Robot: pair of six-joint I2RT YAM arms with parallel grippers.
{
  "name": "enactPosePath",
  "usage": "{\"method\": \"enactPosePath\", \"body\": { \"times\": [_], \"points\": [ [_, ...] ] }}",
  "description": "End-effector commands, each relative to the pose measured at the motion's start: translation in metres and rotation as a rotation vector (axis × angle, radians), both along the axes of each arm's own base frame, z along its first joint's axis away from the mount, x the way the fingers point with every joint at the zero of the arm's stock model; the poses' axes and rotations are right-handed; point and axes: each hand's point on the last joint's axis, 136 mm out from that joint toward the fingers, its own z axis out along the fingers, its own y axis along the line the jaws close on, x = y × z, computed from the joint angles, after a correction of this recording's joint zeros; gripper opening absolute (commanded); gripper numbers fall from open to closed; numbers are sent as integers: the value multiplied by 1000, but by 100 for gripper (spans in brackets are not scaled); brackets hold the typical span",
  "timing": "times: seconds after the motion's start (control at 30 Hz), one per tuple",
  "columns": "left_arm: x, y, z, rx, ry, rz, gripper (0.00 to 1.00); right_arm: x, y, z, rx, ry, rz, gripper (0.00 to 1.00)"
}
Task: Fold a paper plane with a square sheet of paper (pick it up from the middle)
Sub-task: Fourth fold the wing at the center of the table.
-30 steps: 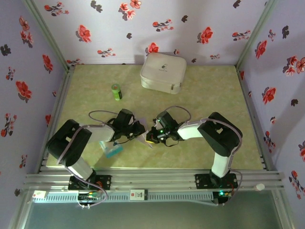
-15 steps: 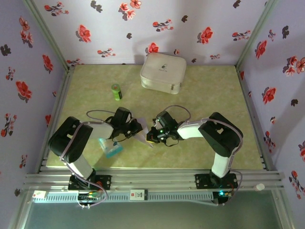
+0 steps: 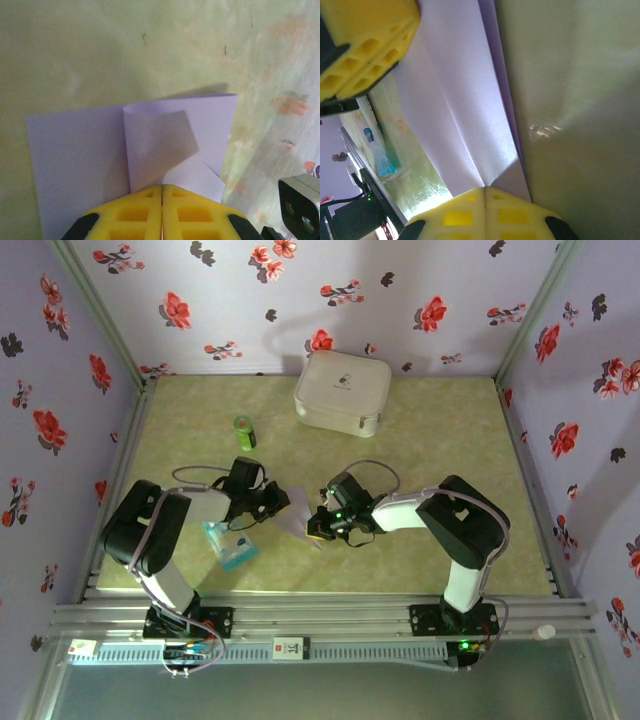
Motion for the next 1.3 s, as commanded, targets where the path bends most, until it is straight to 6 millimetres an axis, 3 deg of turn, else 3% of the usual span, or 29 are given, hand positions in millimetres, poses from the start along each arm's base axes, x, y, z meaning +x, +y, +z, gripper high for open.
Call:
{"method": "enactPosePath", "body": {
  "times": [0.0,0.77,1.03,1.27],
  "points": [
    [14,26,-16,100,2,51,8,-34,-39,-42,-198,115,11,0],
    [50,38,1,141,-50,84,8,-41,-48,-47,-227,119,46,0],
    [43,34,33,128,-111,57,10,-36,-45,-44,-227,106,39,0],
    [21,29,56,120,-156,31,12,-31,-43,-42,-227,97,31,0]
  ]
}}
